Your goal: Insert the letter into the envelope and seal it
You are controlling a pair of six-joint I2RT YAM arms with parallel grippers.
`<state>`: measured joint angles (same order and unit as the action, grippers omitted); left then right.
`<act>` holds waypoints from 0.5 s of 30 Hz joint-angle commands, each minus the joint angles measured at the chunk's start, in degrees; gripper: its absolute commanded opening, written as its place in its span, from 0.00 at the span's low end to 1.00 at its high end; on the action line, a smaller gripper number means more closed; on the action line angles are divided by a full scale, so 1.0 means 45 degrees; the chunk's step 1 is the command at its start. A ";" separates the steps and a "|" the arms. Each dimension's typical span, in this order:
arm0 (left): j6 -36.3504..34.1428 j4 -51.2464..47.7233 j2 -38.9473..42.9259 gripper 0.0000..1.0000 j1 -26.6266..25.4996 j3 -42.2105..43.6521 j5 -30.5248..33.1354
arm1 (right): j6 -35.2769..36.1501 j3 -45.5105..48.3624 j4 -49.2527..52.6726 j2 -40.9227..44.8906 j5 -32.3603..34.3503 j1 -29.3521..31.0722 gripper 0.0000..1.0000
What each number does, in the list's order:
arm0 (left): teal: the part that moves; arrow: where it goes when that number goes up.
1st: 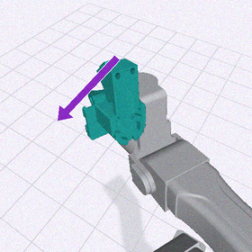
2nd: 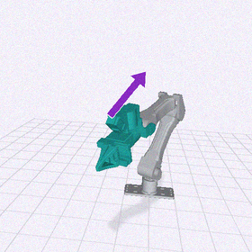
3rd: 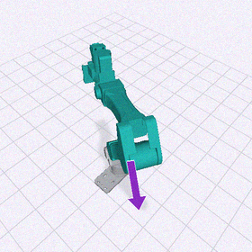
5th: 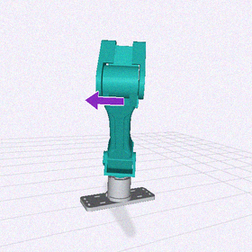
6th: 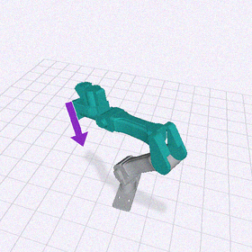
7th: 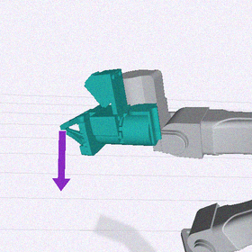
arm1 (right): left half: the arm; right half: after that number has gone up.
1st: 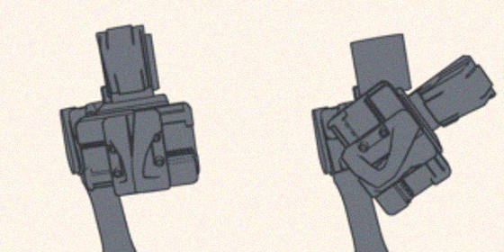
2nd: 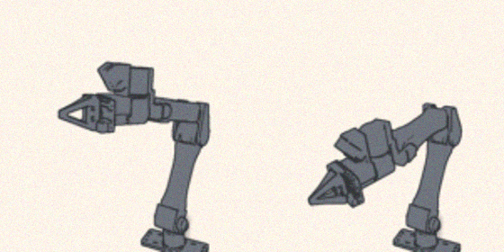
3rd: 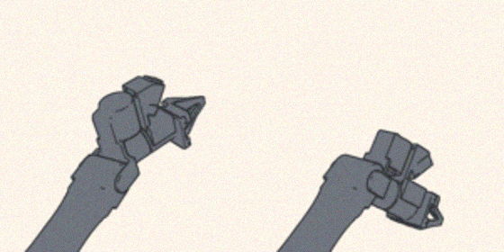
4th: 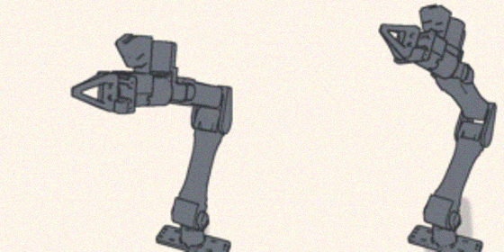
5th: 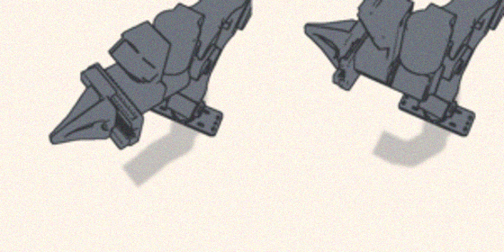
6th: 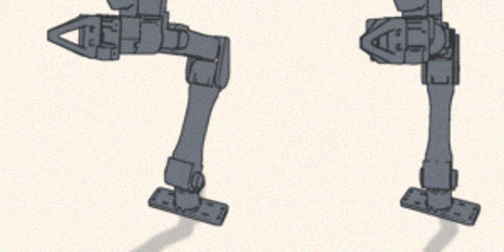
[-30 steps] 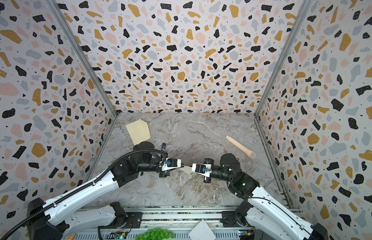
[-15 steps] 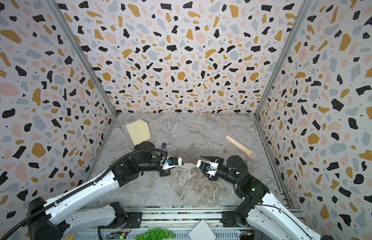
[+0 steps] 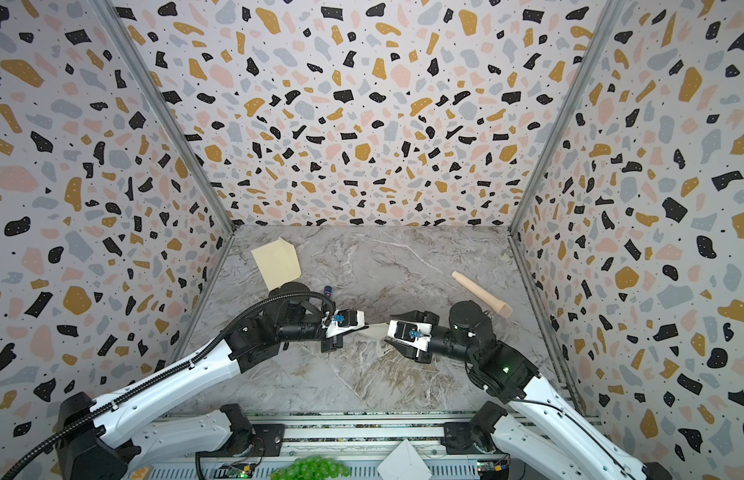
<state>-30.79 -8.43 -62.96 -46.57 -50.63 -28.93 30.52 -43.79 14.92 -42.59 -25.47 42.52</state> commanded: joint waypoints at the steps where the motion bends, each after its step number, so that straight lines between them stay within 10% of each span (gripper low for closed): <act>1: 0.0181 0.0544 0.0026 0.00 -0.0007 -0.0137 -0.0418 | -0.0505 -0.0503 -0.0589 -0.0467 -0.0457 0.0065 0.48; 10: 0.0127 0.0641 -0.0068 0.00 -0.0033 -0.0106 -0.0376 | -0.0648 -0.0465 -0.1090 -0.1005 -0.0831 0.0064 0.02; 15: 0.0123 0.0530 -0.0247 0.01 -0.0041 -0.0189 -0.0214 | -0.0650 -0.0367 -0.1251 -0.0833 -0.0556 0.0080 0.00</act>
<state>-30.63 -7.57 -63.35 -46.61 -50.63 -29.67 28.16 -43.79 11.51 -47.29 -27.64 42.57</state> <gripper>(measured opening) 0.047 0.045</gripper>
